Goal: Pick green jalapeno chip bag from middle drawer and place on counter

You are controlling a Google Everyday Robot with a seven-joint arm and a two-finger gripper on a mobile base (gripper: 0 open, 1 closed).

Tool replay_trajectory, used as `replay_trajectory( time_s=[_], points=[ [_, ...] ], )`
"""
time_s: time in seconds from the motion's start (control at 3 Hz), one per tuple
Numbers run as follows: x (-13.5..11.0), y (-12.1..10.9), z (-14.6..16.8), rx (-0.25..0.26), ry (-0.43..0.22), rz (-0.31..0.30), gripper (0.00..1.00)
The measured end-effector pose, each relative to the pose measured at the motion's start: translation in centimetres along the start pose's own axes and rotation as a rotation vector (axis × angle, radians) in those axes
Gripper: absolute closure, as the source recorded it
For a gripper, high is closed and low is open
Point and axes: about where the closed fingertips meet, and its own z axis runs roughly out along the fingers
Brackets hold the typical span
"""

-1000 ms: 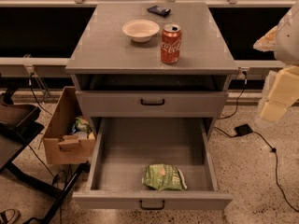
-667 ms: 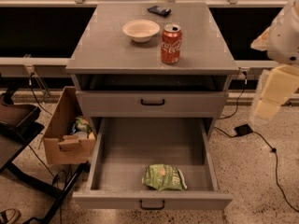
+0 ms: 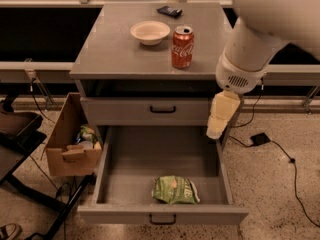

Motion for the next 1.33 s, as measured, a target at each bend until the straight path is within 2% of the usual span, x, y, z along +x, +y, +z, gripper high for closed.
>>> replay_trajectory(
  time_s=[0.33, 0.67, 1.0, 1.33],
  points=[
    [-2.7, -0.5, 9.5, -0.045, 0.123, 0.048, 0.00],
    [-3.6, 0.3, 15.3, -0.081, 0.190, 0.085, 0.00],
    [-5.8, 2.4, 20.1, -0.123, 0.160, 0.149, 0.00],
    [-5.8, 2.3, 20.1, -0.123, 0.160, 0.149, 0.00]
  ],
)
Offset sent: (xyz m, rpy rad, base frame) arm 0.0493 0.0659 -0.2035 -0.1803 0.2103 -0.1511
